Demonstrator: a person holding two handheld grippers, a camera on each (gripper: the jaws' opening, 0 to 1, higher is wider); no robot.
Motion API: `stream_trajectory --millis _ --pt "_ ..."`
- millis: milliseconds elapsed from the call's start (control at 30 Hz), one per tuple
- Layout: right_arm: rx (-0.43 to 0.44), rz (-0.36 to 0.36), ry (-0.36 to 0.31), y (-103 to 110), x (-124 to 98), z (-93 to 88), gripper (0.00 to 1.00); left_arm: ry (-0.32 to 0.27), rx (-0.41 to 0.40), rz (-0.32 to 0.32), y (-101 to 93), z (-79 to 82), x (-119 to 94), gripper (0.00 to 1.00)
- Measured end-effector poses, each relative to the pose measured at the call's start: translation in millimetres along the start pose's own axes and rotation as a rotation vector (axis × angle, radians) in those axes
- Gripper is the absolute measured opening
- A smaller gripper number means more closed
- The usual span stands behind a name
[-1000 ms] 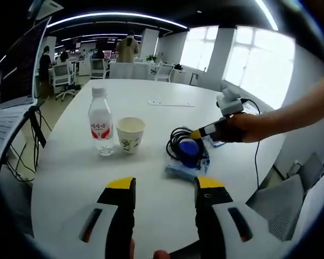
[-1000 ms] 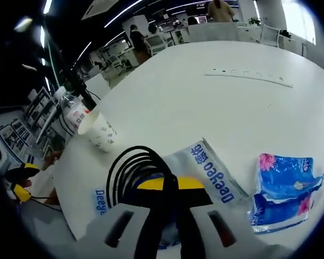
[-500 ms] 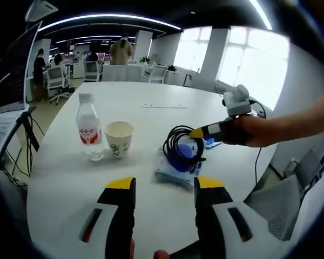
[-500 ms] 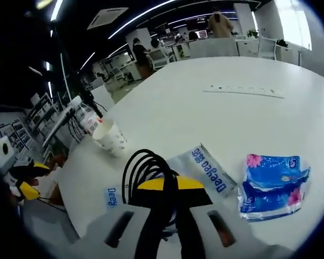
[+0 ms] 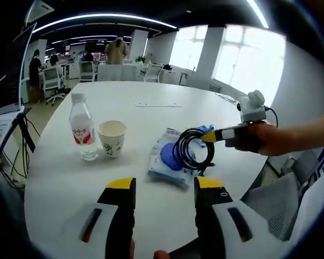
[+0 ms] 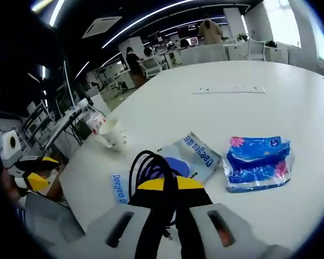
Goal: Arrange the tabletop items into an orderly group along one side of the table until the central work area is clear of visible clutter.
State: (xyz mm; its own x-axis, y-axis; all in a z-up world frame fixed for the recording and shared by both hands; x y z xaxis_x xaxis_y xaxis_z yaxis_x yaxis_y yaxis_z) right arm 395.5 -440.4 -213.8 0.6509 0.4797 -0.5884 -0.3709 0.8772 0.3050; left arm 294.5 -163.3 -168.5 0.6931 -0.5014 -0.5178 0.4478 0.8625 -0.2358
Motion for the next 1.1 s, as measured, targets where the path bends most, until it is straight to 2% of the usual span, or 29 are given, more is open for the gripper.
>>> stream_trajectory --millis 200,467,767,1100 --pt "0.018 -0.029 -0.019 -5 -18 -5.9 0.02 0.006 0.005 -0.009 -2.9 -2.1 1 0.42" --pt "0.098 -0.090 -0.048 -24 -37 -14.3 0.02 0.010 0.002 -0.017 -5.3 -4.0 1 0.42" --pt "0.185 -0.162 -0.036 -48 -52 -26.6 0.02 0.013 0.012 -0.029 -7.7 -2.1 4 0.42" --pt "0.213 -0.207 -0.021 -64 -58 -34.1 0.02 0.022 0.021 -0.038 -10.2 -2.4 5 0.42"
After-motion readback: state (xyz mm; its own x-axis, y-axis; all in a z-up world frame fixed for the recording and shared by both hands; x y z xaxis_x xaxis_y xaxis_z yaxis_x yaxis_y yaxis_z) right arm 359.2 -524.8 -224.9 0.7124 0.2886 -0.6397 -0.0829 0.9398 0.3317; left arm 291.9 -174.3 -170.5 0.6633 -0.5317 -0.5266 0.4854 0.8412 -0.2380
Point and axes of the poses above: the point that each gripper's makers call its tool centre point, and the gripper's own axes: x roughly forward along the fingers, y roughly to its left, z roughly out of its top, the point moved 9 cm from there along -x, roughly backward along the fingers, and after that the axes turned 1 degree about -z, right-handed, at the moved point
